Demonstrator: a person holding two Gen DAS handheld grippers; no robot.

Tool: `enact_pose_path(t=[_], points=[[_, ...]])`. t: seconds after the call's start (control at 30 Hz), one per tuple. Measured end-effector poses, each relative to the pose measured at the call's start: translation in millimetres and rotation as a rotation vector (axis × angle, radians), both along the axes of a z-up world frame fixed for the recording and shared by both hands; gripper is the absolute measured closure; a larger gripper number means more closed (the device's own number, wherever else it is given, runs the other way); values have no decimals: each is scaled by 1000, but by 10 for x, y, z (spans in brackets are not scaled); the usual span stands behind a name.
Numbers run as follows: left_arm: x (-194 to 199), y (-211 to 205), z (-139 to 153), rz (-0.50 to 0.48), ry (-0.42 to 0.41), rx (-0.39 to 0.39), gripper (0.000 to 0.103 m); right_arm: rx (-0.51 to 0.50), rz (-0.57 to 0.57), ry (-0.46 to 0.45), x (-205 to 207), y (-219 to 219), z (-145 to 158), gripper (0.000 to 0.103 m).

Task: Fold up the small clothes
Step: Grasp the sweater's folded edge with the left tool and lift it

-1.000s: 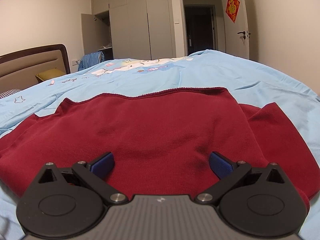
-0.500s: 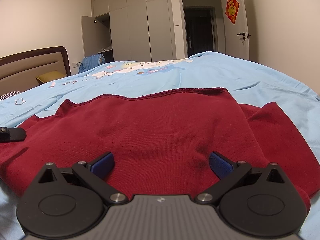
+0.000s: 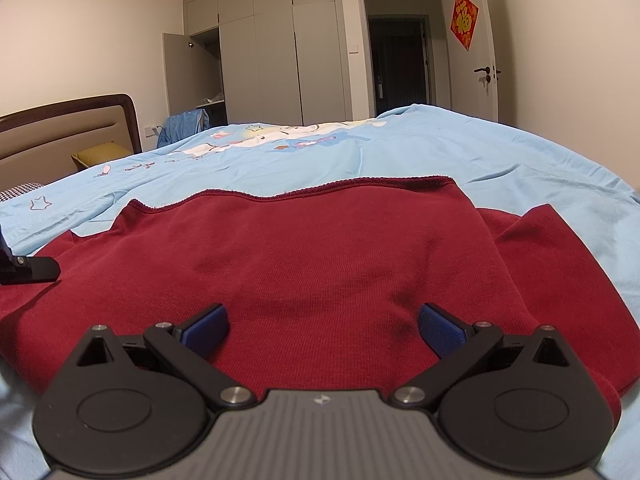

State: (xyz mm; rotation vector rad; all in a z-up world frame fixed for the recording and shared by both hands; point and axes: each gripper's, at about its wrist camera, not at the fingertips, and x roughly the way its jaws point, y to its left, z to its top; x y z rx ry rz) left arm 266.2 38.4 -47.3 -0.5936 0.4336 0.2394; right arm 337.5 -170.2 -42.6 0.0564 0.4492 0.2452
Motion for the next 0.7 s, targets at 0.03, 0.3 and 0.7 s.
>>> enact_pose_path(t=[0.03,0.3,0.7], points=[[6,9,1,11,3,1,22,0,0,-1,-2,-3,-2,0],[50,47,55,62,37,40,62,13,3,-6,-11,-21,3,0],[120,-130,381,-36,56,238,84,30,27,50,-10,-118,127,0]])
